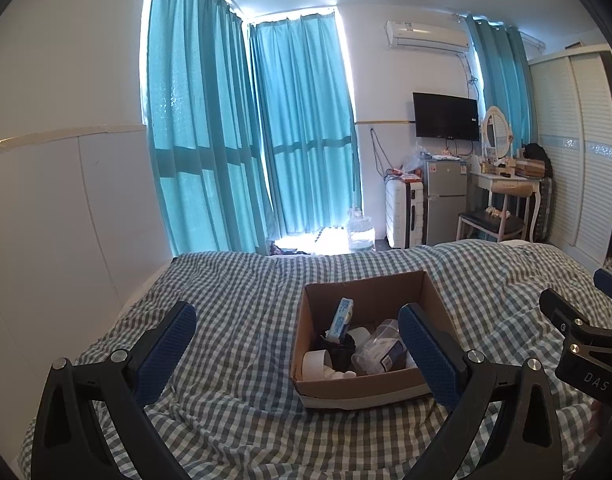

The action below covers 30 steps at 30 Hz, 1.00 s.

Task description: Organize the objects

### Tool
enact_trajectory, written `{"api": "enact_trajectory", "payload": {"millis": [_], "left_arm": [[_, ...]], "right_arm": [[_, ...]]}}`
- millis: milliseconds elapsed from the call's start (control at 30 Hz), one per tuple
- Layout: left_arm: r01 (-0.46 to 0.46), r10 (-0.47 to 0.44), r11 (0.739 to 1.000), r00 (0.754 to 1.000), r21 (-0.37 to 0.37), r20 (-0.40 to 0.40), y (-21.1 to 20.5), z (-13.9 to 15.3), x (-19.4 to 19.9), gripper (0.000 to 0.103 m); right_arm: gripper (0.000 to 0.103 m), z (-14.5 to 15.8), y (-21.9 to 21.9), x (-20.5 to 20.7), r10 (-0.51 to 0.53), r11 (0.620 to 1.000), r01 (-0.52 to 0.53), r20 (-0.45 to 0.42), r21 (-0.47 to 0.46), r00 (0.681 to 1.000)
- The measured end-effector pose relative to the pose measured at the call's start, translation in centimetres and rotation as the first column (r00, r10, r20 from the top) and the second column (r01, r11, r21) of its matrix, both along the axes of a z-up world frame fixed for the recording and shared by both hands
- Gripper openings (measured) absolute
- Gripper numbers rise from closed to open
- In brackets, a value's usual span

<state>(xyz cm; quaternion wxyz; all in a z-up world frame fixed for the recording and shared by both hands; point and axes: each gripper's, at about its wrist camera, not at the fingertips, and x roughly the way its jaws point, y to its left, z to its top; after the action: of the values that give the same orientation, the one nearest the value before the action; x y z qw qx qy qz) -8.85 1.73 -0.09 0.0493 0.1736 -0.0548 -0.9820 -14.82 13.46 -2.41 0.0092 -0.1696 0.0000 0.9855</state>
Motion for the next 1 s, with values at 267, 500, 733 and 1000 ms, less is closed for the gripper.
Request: {"api": "enact_trajectory", "payload": {"millis": [267, 500, 733, 1000], "left_arm": [[-0.001, 0.001, 1.000, 1.000, -0.003, 0.002, 0.06, -0.07, 0.04, 0.103], [0.004, -0.004, 1.000, 1.000, -0.002, 0.003, -0.15, -0.08, 0.06, 0.103], [0.000, 0.000, 1.000, 1.000, -0.007, 0.010, -0.22, -0.21, -0.05, 0.103], [-0.005, 0.005, 1.000, 1.000, 0.003, 0.000, -0.56, -0.13, -0.02, 0.103]], "right_arm": [[0.103, -0.09, -0.14, -0.11, 0.003, 1.000, -0.003, 0.007, 0.001, 1.000], [0.103, -0.20, -0.18, -0.21, 0.006, 1.000, -0.006, 0.012, 0.003, 1.000], [0.103, -0.22, -0.23, -0.22, 0.005, 1.000, -0.005, 0.013, 0.004, 1.000], [0.103, -0.46, -0.22, -0.29, 0.009, 1.000, -0.009, 0.017, 0.007, 1.000]]}}
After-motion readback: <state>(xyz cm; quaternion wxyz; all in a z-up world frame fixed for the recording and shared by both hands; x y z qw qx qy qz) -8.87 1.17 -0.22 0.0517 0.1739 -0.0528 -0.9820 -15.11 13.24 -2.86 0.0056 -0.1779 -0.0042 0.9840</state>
